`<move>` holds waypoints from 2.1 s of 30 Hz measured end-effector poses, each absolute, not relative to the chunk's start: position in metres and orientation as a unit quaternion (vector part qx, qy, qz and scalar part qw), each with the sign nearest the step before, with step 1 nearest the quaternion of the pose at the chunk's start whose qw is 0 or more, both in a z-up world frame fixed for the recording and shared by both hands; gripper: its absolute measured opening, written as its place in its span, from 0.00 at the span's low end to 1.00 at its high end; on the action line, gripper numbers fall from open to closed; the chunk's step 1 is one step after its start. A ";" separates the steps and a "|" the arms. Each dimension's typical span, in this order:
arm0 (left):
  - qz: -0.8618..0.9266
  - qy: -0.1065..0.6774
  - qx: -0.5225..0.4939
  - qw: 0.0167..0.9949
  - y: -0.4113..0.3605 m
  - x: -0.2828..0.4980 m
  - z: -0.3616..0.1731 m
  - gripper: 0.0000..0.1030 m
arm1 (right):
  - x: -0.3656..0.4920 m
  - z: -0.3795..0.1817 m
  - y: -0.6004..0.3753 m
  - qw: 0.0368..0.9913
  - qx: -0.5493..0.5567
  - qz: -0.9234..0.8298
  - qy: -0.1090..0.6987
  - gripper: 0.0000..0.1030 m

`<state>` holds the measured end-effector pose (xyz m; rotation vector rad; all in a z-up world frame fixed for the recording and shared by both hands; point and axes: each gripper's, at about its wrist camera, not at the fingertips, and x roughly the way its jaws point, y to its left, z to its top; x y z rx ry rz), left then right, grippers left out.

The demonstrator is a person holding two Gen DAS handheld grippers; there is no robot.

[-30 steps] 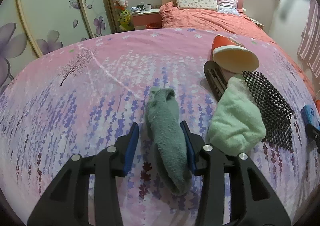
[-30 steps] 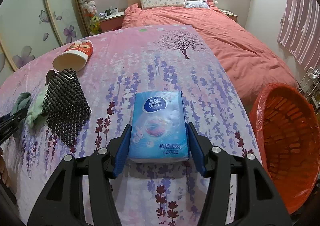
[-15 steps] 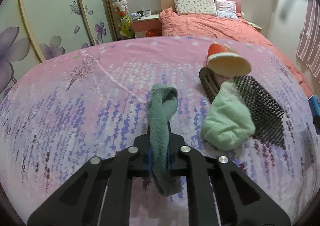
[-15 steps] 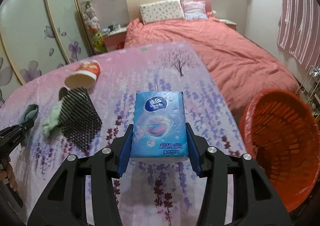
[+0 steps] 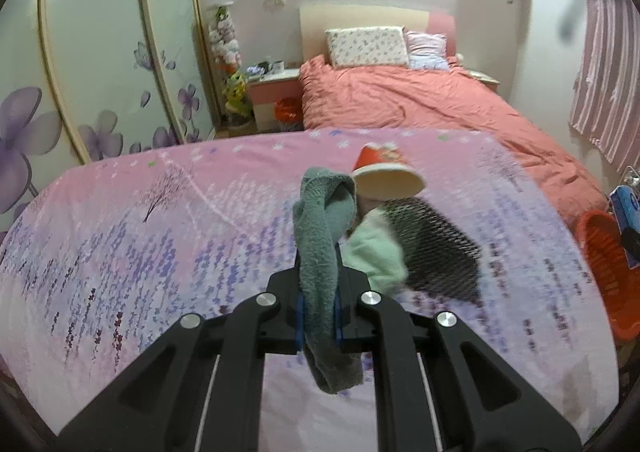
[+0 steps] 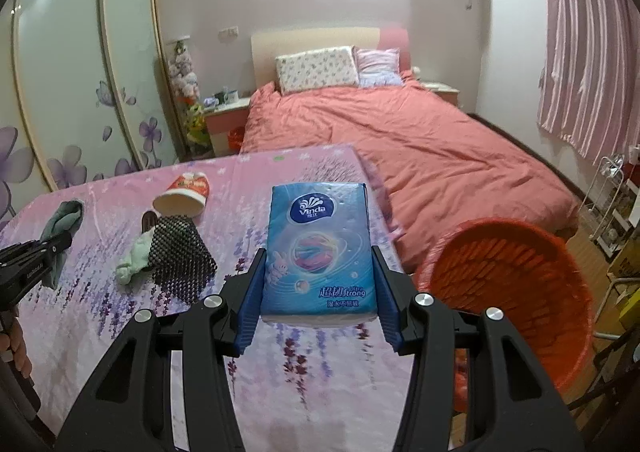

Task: Collect trash
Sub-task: 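Lift and carry the sock and tissue pack over the orange basket, then open both tools to drop the sock and tissue pack into the basket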

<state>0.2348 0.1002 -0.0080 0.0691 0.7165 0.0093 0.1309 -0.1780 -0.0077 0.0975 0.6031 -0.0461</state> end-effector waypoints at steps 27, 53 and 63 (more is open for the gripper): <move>-0.233 0.319 0.014 0.919 -0.115 0.203 0.036 0.11 | 0.087 0.005 -0.297 0.956 0.108 -0.131 0.239 0.48; -0.273 0.394 0.064 0.875 -0.218 0.237 -0.052 0.57 | 0.104 -0.055 -0.366 0.927 0.176 -0.152 0.295 0.66; -0.163 0.390 0.052 0.905 -0.098 0.245 -0.054 0.65 | 0.113 -0.050 -0.325 0.932 0.153 -0.109 0.311 0.69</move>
